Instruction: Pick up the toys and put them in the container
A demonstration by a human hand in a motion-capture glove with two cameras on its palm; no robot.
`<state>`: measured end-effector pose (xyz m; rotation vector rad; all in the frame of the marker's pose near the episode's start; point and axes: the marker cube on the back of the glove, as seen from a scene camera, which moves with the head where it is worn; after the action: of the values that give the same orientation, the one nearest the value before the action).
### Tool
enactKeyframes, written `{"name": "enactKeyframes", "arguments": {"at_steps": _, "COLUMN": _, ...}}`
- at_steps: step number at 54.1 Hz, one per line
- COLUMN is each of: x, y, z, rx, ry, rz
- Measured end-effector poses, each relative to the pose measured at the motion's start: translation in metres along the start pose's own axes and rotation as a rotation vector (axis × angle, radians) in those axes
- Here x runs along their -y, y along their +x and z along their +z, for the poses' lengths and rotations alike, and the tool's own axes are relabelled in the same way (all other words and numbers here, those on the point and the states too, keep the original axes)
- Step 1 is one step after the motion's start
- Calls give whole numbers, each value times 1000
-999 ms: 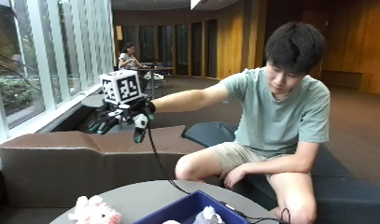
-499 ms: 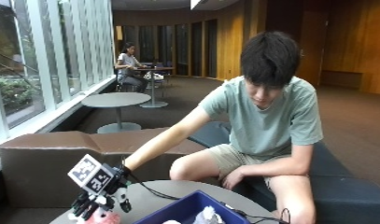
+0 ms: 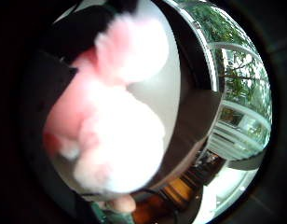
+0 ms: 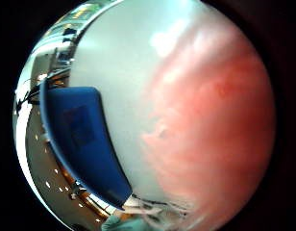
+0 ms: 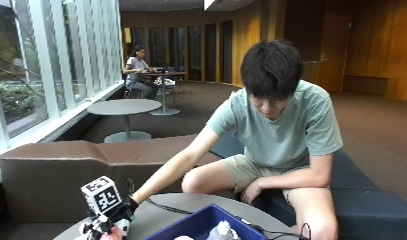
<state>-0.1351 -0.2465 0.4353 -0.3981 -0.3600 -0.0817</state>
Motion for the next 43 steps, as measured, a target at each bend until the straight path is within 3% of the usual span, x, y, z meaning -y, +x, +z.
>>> {"name": "enactKeyframes", "arguments": {"at_steps": 6, "x": -4, "y": -5, "z": 1, "rx": 11, "ry": 68, "rz": 30}}
{"name": "enactKeyframes", "arguments": {"at_steps": 18, "x": -37, "y": -17, "z": -30, "rx": -54, "ry": -73, "rz": -14}}
{"name": "enactKeyframes", "arguments": {"at_steps": 43, "x": -121, "y": -62, "z": -262, "rx": -67, "ry": 210, "rz": -41}}
